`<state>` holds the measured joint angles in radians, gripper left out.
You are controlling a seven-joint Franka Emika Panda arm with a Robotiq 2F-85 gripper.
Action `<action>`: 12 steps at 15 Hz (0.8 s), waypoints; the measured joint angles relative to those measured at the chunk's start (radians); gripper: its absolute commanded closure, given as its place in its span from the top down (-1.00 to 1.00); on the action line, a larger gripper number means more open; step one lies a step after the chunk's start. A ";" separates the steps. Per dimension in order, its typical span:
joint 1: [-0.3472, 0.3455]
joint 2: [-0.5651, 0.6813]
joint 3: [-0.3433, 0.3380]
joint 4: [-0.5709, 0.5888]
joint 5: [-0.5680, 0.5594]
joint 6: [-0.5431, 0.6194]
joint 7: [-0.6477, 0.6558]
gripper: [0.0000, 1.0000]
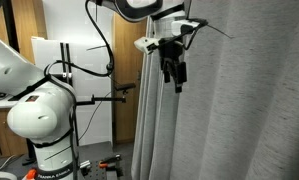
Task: Slide the curtain to the left
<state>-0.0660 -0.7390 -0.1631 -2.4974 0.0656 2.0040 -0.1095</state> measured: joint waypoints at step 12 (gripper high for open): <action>-0.106 0.158 -0.069 0.092 -0.068 0.301 -0.002 1.00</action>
<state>-0.1719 -0.5811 -0.2317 -2.4057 -0.0020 2.3054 -0.1114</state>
